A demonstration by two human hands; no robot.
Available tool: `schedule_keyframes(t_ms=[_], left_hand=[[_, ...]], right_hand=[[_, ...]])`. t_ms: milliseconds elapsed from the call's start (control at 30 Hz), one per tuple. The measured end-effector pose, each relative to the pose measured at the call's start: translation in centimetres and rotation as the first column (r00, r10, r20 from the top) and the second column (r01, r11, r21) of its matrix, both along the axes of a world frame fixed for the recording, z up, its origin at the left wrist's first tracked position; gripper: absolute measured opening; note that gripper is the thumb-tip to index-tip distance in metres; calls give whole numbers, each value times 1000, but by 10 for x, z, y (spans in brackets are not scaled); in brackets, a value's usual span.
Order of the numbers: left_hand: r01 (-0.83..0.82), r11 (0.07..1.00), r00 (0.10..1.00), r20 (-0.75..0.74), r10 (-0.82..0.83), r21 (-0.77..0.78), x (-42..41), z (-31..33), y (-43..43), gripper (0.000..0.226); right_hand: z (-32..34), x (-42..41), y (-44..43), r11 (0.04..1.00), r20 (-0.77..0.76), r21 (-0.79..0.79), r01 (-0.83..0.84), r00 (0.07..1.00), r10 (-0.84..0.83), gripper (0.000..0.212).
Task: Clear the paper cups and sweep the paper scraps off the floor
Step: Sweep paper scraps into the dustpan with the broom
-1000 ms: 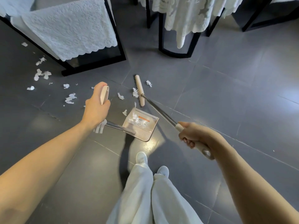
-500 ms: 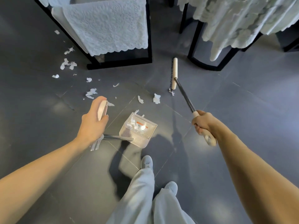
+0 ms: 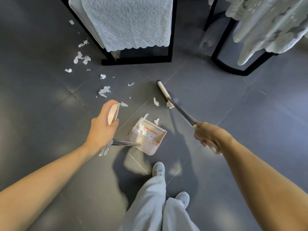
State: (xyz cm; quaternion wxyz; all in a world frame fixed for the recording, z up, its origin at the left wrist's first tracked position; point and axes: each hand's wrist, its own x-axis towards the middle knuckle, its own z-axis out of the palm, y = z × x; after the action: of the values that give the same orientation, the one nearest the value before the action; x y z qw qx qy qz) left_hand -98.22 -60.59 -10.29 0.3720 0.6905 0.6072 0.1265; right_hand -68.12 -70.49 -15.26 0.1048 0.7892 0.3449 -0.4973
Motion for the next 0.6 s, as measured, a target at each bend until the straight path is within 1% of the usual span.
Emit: schedule_keyframes(t_ms=[133,267,300,400,500,600], left_hand=[[-61,998,998,33,61,12,5,-5,3,54],[-68,998,997,39,67,10,8,-3,4,53],[-71,997,997,39,71,13,7,-3,4,53],[-83,996,996,43,82,15,5,0,-3,54],[-114,992,992,55,111,56,0,2,-13,53],[-189,979,981,50,186,70,-16,3,-29,55]], right_hand=[[12,-14,-6,987,-32,-34,-159,987,158,68],[32,-16,-31,969,-138,-98,-226,968,212,71],[36,-16,-40,972,-175,-108,-207,967,186,71],[46,-20,-67,988,-294,-137,-71,955,28,66],[53,-15,-85,989,-316,-141,39,945,-82,67],[65,-8,-96,984,-331,-131,124,930,-161,74]])
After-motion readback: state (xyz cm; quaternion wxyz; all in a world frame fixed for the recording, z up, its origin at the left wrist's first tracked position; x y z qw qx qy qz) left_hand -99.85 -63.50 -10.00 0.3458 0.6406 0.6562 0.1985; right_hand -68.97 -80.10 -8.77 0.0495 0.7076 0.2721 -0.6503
